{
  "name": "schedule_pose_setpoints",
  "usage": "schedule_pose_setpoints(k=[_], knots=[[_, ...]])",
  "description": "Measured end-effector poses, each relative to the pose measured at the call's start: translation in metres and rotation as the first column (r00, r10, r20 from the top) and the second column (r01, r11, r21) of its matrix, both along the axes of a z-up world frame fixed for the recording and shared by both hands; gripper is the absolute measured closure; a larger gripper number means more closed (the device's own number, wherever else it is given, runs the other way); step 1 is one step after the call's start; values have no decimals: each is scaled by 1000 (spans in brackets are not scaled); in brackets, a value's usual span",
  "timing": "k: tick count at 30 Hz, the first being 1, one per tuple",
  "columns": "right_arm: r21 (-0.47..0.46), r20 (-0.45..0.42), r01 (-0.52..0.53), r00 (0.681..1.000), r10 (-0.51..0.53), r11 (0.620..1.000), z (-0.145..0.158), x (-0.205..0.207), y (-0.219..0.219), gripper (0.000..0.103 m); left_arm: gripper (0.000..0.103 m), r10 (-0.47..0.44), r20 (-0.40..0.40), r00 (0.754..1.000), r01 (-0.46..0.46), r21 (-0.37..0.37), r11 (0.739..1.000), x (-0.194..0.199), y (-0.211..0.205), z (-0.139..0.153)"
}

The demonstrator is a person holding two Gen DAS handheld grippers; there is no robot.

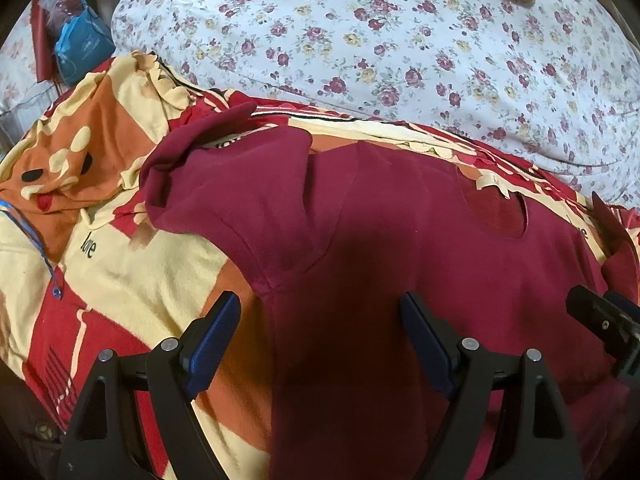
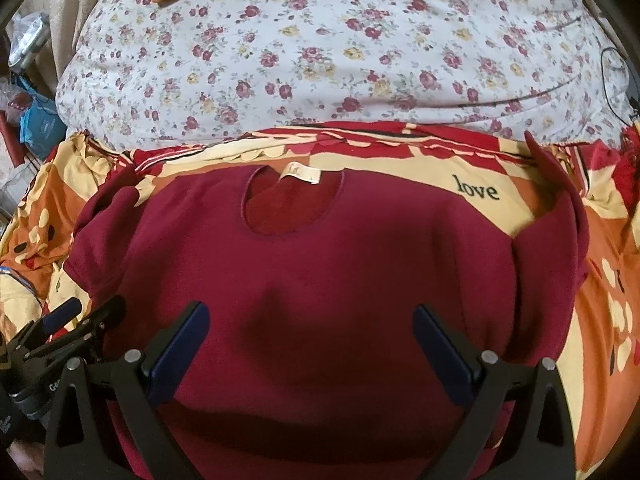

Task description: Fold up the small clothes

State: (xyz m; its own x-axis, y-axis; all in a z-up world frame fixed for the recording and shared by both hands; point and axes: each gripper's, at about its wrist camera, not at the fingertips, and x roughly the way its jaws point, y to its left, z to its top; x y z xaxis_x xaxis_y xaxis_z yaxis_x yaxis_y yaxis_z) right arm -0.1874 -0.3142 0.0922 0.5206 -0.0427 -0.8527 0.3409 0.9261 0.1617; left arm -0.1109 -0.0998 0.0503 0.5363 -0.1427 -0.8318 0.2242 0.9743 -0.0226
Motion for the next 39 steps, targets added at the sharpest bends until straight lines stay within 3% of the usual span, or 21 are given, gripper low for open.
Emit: schedule_pose_setpoints(k=[7, 17, 23, 28, 39], knots=[[-4, -4, -37, 999, 37, 999, -2, 7, 9, 0, 28, 8, -24, 1000, -9, -22, 1000, 15, 15, -1], [4, -18, -60, 998, 60, 998, -7, 9, 14, 0, 31, 100, 15, 995, -100, -17, 995, 44, 55, 14], [18, -22, -68, 997, 68, 998, -10, 9, 13, 0, 31, 160, 45, 986, -162, 53, 985, 90, 80, 6], [21, -42, -76, 996, 77, 997, -15, 10, 12, 0, 31, 203, 16, 979, -203, 19, 979, 122, 92, 4], [45, -65, -71, 995, 74, 996, -25, 14, 7, 0, 31, 195, 26, 981, -195, 23, 981, 124, 93, 11]])
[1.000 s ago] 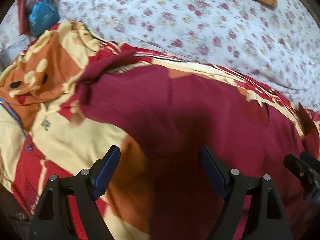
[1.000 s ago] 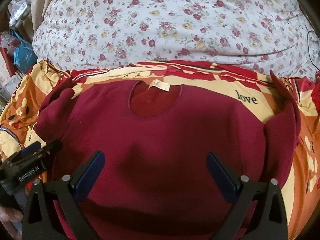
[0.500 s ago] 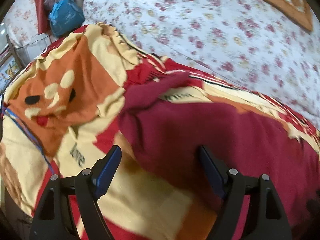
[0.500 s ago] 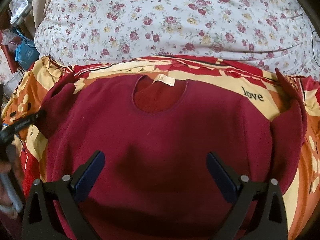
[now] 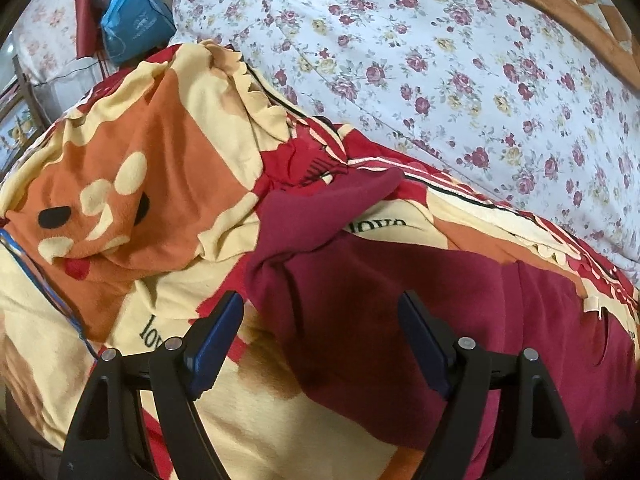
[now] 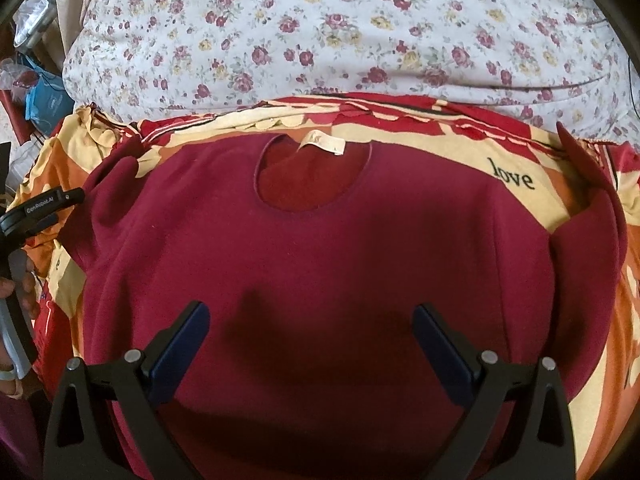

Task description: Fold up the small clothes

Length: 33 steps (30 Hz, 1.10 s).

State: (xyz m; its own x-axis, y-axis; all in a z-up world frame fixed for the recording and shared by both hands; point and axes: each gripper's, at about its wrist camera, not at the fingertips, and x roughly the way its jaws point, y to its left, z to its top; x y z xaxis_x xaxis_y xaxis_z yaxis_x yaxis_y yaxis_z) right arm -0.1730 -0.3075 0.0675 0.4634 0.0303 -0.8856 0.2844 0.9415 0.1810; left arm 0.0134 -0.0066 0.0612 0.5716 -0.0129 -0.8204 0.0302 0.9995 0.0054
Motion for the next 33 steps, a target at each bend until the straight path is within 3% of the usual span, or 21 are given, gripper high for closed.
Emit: schedule_pose_setpoints(k=[9, 15, 17, 19, 20, 21, 22, 23, 27, 31, 33], knots=[[3, -10, -6, 1000, 6, 1000, -2, 3, 0, 0, 31, 60, -7, 998, -59, 77, 995, 28, 21, -10], [-8, -23, -27, 999, 27, 1000, -5, 6, 4, 0, 31, 29, -54, 998, -20, 163, 986, 58, 12, -38], [-15, -27, -34, 999, 34, 999, -6, 7, 5, 0, 38, 17, -58, 998, -6, 187, 982, 68, 8, -43], [-17, -28, -37, 999, 37, 999, -6, 8, 6, 0, 57, 10, -70, 997, 3, 181, 984, 78, 10, -46], [-16, -27, -38, 999, 37, 999, -6, 8, 6, 0, 63, 5, -82, 997, 9, 163, 987, 84, 13, -48], [-14, -26, -37, 999, 37, 999, -5, 7, 6, 0, 82, 0, -95, 996, 14, 147, 989, 88, 15, -50], [-12, -24, -37, 999, 36, 999, -5, 7, 5, 0, 91, 9, -107, 994, 7, 147, 989, 91, 18, -51], [-9, -22, -35, 999, 35, 999, -5, 7, 5, 0, 94, 20, -107, 994, -5, 136, 991, 92, 21, -49], [0, -13, -35, 999, 35, 999, -4, 4, 3, 0, 100, -23, -74, 997, 16, -91, 996, 78, 40, -13], [13, -1, -7, 1000, 8, 1000, -1, 0, -6, 0, 101, -126, -7, 992, 120, -242, 963, 52, 33, 38], [31, 14, 20, 1000, -21, 999, 3, -3, -13, 0, 101, -198, 25, 980, 196, -302, 933, 38, 19, 63]])
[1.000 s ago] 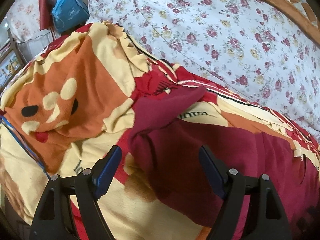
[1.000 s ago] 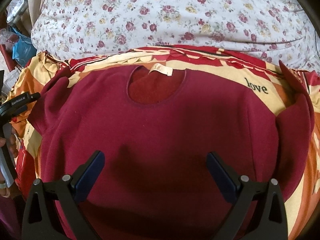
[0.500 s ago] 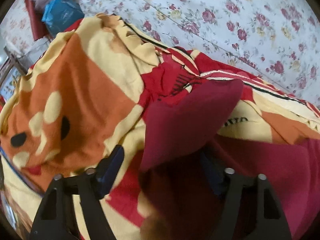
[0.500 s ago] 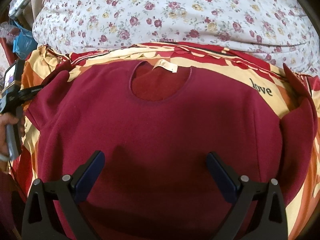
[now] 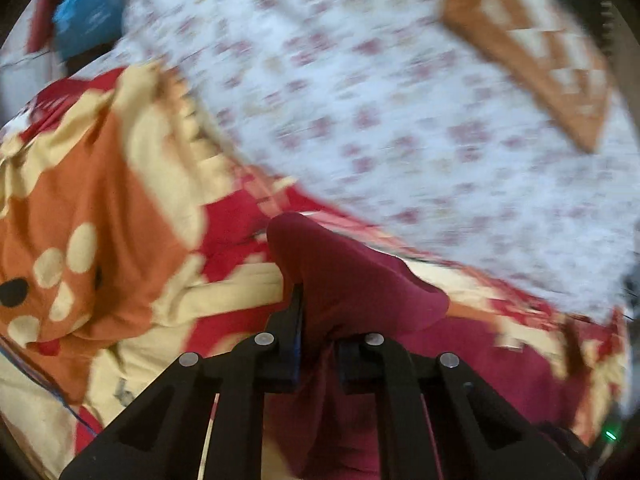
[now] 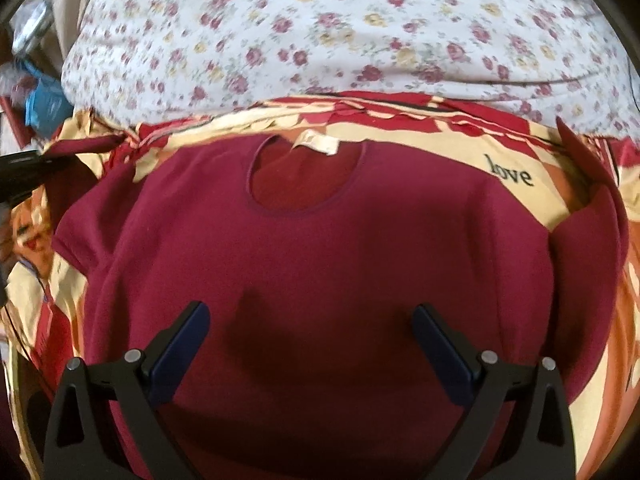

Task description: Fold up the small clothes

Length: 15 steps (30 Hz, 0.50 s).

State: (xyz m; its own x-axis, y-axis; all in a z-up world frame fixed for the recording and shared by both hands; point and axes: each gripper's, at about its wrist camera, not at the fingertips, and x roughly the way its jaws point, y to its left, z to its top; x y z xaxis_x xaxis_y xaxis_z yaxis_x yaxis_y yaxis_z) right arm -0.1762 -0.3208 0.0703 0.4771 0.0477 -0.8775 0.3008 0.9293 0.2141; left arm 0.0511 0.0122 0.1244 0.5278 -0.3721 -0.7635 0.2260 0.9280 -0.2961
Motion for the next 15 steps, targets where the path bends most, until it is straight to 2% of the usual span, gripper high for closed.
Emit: schedule_pose_setpoints(k=[4, 8, 11, 15], knots=[[15, 27, 30, 999, -31, 999, 9, -7, -11, 0, 101, -118, 31, 993, 121, -108, 987, -31, -36, 35], [10, 54, 58, 997, -58, 998, 19, -15, -25, 0, 101, -227, 42, 973, 230, -162, 960, -65, -90, 40], [11, 67, 97, 993, -97, 995, 24, -24, -42, 0, 101, -287, 26, 958, 288, -156, 945, -89, -135, 20], [16, 75, 167, 983, -168, 986, 26, -40, -72, 0, 101, -364, -58, 930, 355, -129, 926, -115, -192, -32]])
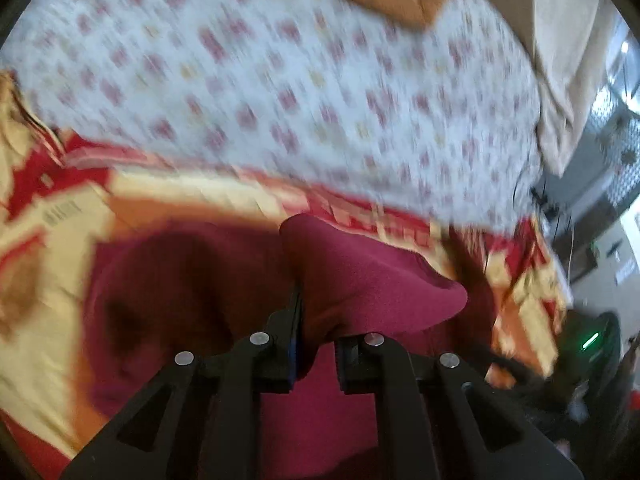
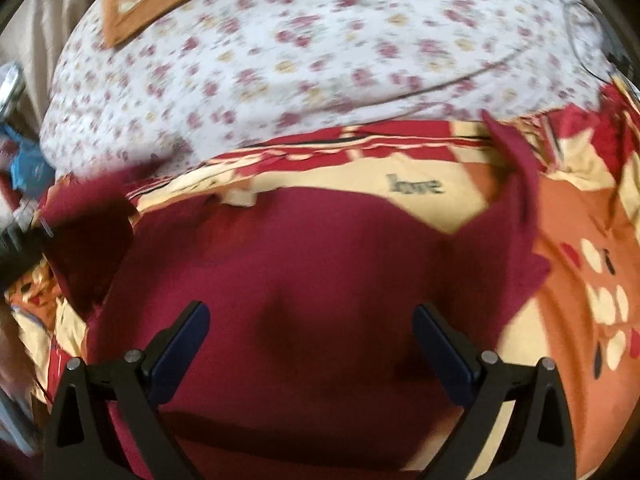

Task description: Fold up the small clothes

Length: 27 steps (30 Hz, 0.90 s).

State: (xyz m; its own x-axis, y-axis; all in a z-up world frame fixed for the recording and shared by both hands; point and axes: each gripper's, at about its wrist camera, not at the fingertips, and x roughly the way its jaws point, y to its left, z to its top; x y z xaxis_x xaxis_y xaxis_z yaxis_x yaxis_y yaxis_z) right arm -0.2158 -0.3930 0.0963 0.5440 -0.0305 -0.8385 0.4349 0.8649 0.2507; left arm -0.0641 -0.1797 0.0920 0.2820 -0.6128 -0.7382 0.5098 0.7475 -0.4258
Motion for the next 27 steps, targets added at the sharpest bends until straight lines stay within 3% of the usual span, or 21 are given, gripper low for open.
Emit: schedule_pose_setpoints(k=[2, 5, 8, 11, 14, 17, 19, 20, 21, 22, 27], knots=[[2, 4, 25, 1000, -25, 1000, 1, -8, -13, 0, 96, -50, -45, 998, 52, 30, 998, -14, -24, -33], [11, 22, 31, 999, -31, 999, 5, -15, -22, 0, 87, -105, -76, 992, 110, 70, 991, -30, -37, -55], [6, 47, -35, 998, 35, 999, 8, -12, -18, 2, 80, -140, -40, 989, 143, 67, 987, -43, -25, -35], [-7, 36, -130, 991, 131, 991, 6, 3, -3, 15, 71, -153, -15, 988, 154, 22, 988, -54, 3, -10], [-48, -8, -194, 981, 194, 980, -4, 24, 13, 17, 70, -81, 76, 994, 76, 67, 995, -58, 45, 11], [-66, -79, -224, 973, 219, 972, -23, 42, 20, 20, 70, 26, 111, 993, -40, 127, 991, -48, 79, 13], [-84, -122, -246, 964, 235, 966, -38, 53, 23, 36, 70, 110, 96, 989, -125, 170, 977, -35, 101, 3], [-110, -115, -249, 965, 237, 962, -38, 53, 24, 53, 70, 143, 84, 986, -156, 184, 970, -30, 107, -1], [-123, -91, -260, 964, 250, 958, -35, 53, 25, 84, 70, 184, 70, 980, -194, 204, 959, -25, 114, -7], [-136, -85, -264, 963, 254, 955, -30, 52, 27, 98, 70, 214, 61, 975, -222, 220, 950, -22, 119, -11], [-203, -4, -213, 976, 217, 956, 5, 34, 17, 100, 70, 252, 35, 967, -254, 193, 948, -18, 132, -22]])
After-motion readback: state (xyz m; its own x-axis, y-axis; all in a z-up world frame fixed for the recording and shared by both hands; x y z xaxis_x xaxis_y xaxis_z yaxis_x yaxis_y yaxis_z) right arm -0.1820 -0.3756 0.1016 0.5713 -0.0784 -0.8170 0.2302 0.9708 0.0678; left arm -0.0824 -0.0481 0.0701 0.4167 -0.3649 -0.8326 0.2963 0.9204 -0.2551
